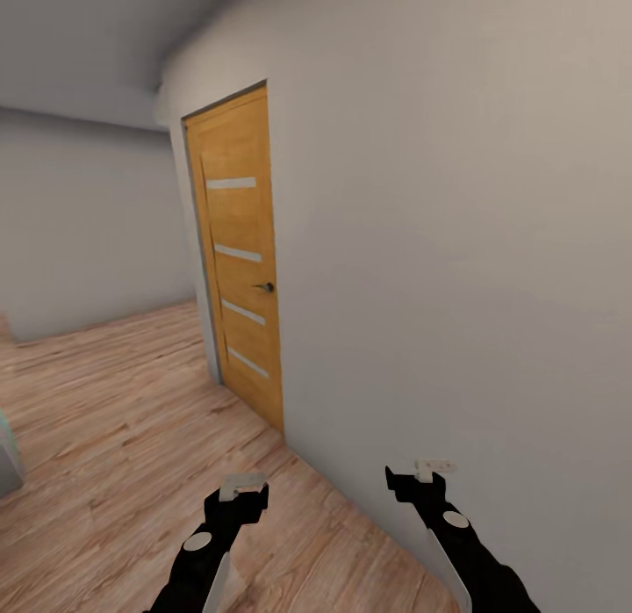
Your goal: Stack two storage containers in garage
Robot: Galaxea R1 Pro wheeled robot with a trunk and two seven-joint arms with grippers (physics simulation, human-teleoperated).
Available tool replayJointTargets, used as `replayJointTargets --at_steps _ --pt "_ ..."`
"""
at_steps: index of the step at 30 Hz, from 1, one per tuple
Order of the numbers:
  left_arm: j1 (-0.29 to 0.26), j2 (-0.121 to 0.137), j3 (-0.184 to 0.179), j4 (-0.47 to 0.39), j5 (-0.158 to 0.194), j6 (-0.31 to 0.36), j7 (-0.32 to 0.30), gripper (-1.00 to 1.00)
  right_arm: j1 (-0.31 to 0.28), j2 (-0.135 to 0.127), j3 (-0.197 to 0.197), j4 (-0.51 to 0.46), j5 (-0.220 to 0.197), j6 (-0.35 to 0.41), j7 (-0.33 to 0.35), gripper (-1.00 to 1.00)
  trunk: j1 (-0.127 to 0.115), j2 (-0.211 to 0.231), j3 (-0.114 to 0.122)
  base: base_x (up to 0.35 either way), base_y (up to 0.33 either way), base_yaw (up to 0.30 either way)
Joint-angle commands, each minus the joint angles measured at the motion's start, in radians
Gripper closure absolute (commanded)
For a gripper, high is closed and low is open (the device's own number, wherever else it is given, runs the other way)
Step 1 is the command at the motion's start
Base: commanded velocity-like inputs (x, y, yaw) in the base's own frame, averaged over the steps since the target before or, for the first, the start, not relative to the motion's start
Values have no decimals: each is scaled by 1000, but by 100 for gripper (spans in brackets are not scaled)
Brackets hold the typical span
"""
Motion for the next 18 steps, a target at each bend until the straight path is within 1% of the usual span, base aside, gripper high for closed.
replayJointTargets --at_steps 1,18 --pt "0 0 -2 -1 -3 5 5 -100 0 -2 6 -2 -10 4 -7 -100 1 -1 0 327 0 205" --pt "0 0 -2 -1 -3 5 5 -100 0 -2 6 -2 -10 4 -7 -100 1 -1 0 327 0 268"
